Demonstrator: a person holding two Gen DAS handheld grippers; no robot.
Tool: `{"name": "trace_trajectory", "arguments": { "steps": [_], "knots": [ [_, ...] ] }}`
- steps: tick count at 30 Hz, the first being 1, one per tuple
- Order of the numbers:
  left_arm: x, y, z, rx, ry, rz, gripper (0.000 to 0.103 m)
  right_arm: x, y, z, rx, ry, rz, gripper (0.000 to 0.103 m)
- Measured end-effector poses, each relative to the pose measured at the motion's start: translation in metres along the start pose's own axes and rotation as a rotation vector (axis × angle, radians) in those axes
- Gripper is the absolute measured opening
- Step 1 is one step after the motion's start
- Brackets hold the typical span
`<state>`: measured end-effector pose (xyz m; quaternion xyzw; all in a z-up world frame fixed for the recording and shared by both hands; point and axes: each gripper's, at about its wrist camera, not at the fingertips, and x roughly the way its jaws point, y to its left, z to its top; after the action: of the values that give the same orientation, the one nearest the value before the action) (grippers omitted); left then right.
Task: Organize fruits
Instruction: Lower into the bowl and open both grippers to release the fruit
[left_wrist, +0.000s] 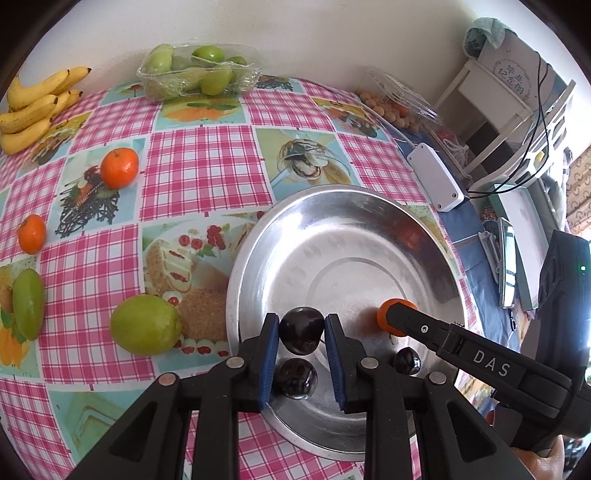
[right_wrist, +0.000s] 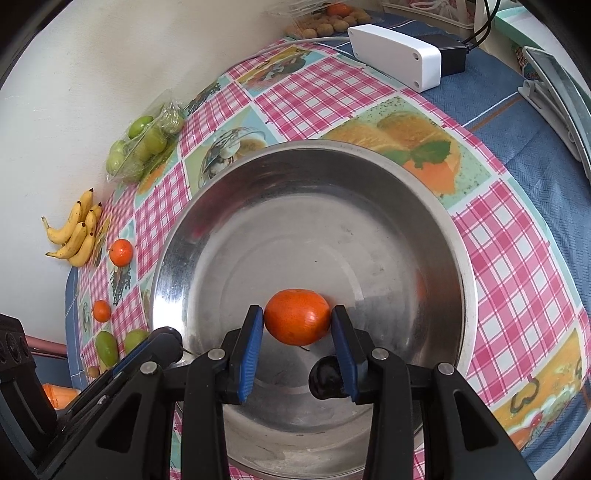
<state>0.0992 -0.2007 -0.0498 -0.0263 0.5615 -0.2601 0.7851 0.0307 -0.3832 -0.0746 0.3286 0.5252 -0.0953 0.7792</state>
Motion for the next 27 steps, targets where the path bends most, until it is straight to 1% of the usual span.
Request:
{"name": "trace_trajectory", "arguments": {
  "steps": [4, 10, 12, 16, 24, 27],
  "knots": [
    [-0.006, -0.001, 0.001, 0.001, -0.002, -0.011, 0.035, -0.004, 0.002, 0.000, -0.010, -0.009, 0.002, 0.040],
    [-0.026, -0.002, 0.006, -0.007, -0.034, -0.026, 0.040, -0.018, 0.006, 0.002, -0.028, -0.048, 0.010, 0.040],
    [-0.033, 0.000, 0.008, -0.020, -0.047, -0.016, 0.047, -0.024, 0.008, 0.003, -0.035, -0.066, 0.015, 0.040],
    [-0.045, 0.014, 0.010, -0.072, -0.056, 0.032, 0.047, -0.030, 0.010, 0.003, -0.046, -0.084, 0.016, 0.040],
    [-0.052, 0.073, 0.008, -0.247, -0.043, 0.158, 0.049, -0.027, 0.011, 0.001, -0.053, -0.071, 0.004, 0.040],
    [-0.056, 0.092, 0.005, -0.280, -0.047, 0.187, 0.051, -0.025, 0.014, -0.001, -0.070, -0.065, -0.004, 0.040]
  ]
}}
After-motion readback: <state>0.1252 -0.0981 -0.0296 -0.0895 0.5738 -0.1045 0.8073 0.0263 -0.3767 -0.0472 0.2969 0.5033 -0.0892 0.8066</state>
